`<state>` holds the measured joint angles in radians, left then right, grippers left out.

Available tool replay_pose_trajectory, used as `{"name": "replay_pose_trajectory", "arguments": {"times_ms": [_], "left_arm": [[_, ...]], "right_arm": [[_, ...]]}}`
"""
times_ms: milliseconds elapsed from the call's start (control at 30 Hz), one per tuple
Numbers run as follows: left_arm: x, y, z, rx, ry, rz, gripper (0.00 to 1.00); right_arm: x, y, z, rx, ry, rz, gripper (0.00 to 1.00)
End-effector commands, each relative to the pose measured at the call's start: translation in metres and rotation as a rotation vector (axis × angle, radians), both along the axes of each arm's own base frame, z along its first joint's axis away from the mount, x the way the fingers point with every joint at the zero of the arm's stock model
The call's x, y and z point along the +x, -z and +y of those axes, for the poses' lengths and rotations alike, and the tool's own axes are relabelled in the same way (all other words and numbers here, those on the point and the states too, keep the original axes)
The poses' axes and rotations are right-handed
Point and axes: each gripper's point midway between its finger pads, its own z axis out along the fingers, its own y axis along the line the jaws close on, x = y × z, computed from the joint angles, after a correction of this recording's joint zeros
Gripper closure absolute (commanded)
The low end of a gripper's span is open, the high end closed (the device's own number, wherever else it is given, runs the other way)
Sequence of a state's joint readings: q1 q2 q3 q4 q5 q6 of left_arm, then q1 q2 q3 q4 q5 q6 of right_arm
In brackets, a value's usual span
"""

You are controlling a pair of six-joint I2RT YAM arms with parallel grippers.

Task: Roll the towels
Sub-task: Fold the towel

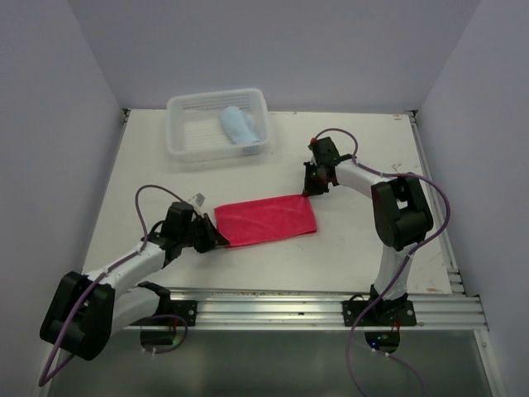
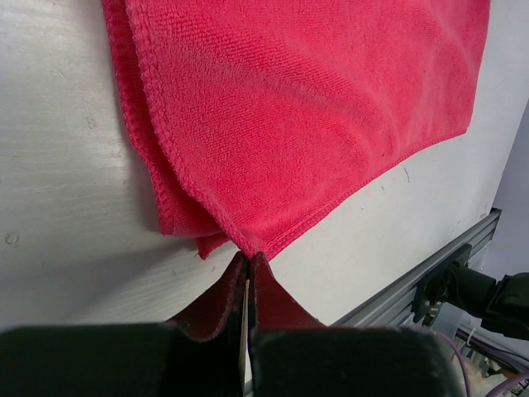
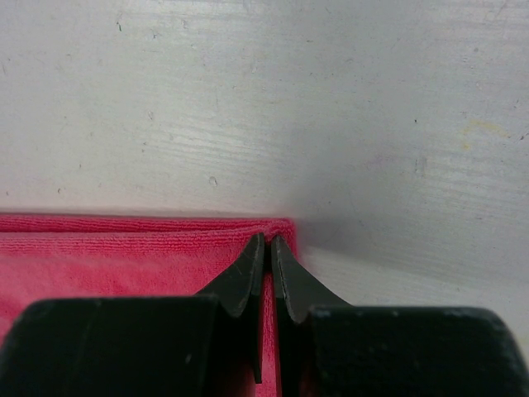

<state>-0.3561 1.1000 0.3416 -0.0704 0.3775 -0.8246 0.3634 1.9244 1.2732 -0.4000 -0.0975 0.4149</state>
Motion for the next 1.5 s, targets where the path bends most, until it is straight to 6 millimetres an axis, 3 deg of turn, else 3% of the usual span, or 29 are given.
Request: {"name": "replay_pose_trajectory", "arguments": {"times_ms": [0, 500, 733, 833, 1067, 1267, 1467], "left_arm": [[0.005, -0.009, -0.001, -0.008, -0.013, -0.045, 1.00], [-0.011, 0.001, 0.005, -0.016, -0.032, -0.024, 1.00], [-0.014, 0.003, 0.006, -0.017, -0.032, -0.024, 0.94], [-0.014, -0.001, 0.005, -0.022, -0.031, -0.034, 0.68], [0.009, -0.039, 0.013, 0.045, -0.046, -0.148, 0.49], [0.035, -0.083, 0.025, 0.141, -0.076, -0.252, 0.39], [0.072, -0.120, 0.008, 0.113, -0.057, -0.331, 0.37]], "right_arm": [[0.005, -0.004, -0.002, -0.006, -0.002, -0.027, 1.00], [0.009, -0.010, -0.006, -0.021, 0.013, -0.045, 1.00], [0.010, -0.011, -0.006, -0.019, 0.014, -0.048, 1.00], [0.009, -0.013, -0.001, 0.003, -0.001, -0.046, 1.00], [0.010, -0.033, 0.006, 0.040, -0.032, -0.057, 0.65], [0.012, -0.059, 0.006, 0.039, -0.043, -0.090, 0.56], [0.010, -0.086, -0.006, 0.025, -0.018, -0.156, 0.53]]}}
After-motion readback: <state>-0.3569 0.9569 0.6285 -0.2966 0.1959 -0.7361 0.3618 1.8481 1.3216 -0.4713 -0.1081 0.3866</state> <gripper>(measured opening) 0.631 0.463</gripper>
